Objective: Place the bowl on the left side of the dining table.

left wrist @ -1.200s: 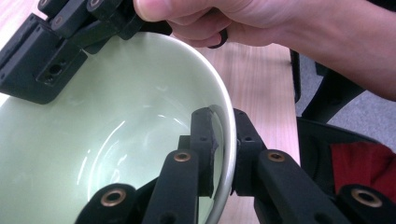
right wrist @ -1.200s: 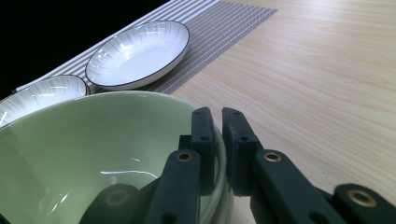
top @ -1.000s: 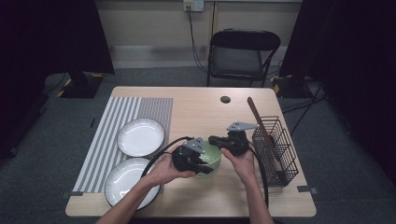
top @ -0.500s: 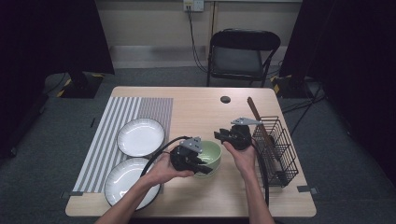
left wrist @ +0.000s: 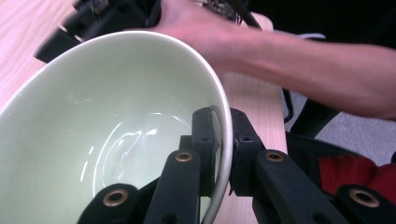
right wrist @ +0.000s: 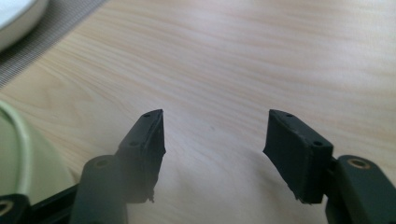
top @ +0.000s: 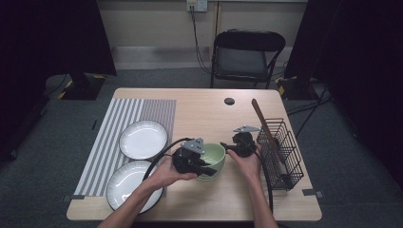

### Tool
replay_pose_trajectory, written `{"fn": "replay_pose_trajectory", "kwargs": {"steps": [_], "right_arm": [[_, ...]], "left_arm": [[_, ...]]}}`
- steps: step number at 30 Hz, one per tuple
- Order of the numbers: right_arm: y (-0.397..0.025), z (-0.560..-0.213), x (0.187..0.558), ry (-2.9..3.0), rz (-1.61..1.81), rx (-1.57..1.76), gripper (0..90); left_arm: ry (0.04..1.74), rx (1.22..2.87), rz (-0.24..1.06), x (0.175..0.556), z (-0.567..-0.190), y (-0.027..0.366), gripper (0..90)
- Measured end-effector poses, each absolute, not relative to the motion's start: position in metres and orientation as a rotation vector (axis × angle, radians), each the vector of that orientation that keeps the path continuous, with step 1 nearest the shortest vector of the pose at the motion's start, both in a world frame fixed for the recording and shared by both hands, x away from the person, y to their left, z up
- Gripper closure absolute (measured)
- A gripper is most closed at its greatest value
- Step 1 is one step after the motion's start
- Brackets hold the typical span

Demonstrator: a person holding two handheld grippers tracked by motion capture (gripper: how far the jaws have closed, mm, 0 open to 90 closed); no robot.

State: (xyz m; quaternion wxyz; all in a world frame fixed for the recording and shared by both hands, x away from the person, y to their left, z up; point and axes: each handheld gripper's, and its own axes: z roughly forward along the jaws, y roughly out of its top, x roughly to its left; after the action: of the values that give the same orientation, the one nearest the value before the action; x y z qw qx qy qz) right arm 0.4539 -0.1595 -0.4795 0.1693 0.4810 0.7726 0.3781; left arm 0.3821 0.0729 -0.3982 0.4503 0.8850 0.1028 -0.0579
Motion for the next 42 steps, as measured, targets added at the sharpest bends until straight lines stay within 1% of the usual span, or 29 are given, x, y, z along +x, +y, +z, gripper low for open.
{"fn": "replay_pose_trajectory", "kwargs": {"steps": [8,17,30,42], "right_arm": [[-0.158,-0.495,0.45,2.193,1.004,1.371,30.1],[-0.152,-0.5,0.448,2.182,0.963,1.303,20.9],[-0.152,-0.501,0.447,2.18,0.963,1.3,20.9],[-0.152,-0.501,0.447,2.18,0.962,1.3,20.8]], "left_arm": [[0.278,2.156,-0.183,0.386,-0.397,0.075,83.0],[0.298,2.11,-0.217,0.39,-0.394,0.078,82.5],[0.324,2.028,-0.204,0.393,-0.382,0.091,82.3],[0.359,1.984,-0.167,0.399,-0.371,0.117,82.1]]}}
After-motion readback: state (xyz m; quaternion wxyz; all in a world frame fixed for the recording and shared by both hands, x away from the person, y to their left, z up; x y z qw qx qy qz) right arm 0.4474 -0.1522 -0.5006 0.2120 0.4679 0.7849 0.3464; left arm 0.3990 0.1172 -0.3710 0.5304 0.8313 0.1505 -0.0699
